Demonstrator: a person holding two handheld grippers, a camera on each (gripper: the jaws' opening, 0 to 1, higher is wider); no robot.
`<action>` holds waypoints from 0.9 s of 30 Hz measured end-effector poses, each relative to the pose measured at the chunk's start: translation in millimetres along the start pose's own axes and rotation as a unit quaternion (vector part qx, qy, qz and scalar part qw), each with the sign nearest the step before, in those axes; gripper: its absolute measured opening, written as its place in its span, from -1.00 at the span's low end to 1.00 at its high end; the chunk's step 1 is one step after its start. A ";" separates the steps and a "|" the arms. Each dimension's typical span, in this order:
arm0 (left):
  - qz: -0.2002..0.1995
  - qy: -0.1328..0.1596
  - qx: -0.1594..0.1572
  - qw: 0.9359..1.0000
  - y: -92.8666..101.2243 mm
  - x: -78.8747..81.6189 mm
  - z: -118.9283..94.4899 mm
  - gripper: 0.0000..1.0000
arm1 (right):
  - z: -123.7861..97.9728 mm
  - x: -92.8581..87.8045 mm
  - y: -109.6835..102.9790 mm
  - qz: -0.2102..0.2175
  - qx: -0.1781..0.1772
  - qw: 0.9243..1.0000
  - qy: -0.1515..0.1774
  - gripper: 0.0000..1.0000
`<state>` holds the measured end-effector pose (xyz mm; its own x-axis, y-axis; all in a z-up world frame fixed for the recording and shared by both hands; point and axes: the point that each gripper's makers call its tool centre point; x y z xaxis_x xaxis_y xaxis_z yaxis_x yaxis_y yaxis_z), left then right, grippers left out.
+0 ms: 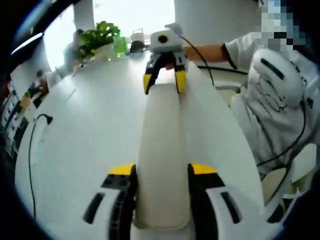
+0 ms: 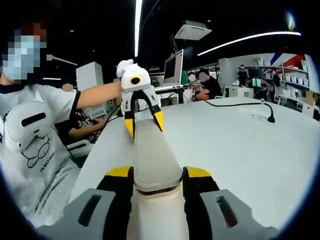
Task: Arrange the utensils inside the cutlery case until each visible utensil rests in its matching compartment.
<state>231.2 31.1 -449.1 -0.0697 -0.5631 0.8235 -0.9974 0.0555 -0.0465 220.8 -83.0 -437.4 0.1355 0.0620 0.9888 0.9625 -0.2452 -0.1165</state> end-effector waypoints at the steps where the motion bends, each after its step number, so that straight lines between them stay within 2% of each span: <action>1: 0.000 0.000 0.000 1.000 0.0 0.3 0.2 -0.14 | 0.0 -0.9 0.2 0.000 -0.001 1.000 -0.003 -0.21; 10: -0.008 -0.013 -0.012 1.000 0.9 3.8 0.9 -0.14 | -1.9 -1.0 -1.4 0.006 -0.007 1.000 -0.001 -0.21; 15: -0.013 -0.033 -0.014 0.999 0.6 0.4 4.3 -0.14 | -3.7 0.4 2.9 0.010 -0.006 1.000 0.000 -0.21; 21: -0.017 -0.029 -0.005 0.999 3.3 2.2 1.4 -0.14 | -6.1 3.7 3.4 0.009 -0.003 1.000 0.004 -0.20; 27: -0.008 -0.031 -0.008 0.999 2.6 2.2 3.1 -0.14 | -7.0 0.5 2.4 0.002 -0.006 1.000 -0.010 -0.20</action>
<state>228.4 27.4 -449.2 -0.0548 -0.6142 0.7873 -0.9980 0.0581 -0.0241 221.6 -90.4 -436.6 0.1447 0.0797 0.9863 0.9590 -0.2566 -0.1199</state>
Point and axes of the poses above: the point that each gripper's makers call its tool centre point, and the gripper's own axes: z roughly forward along the fingers, y roughly to its right, x roughly out of its top, and after that the axes turned 13 degrees about y, right-handed
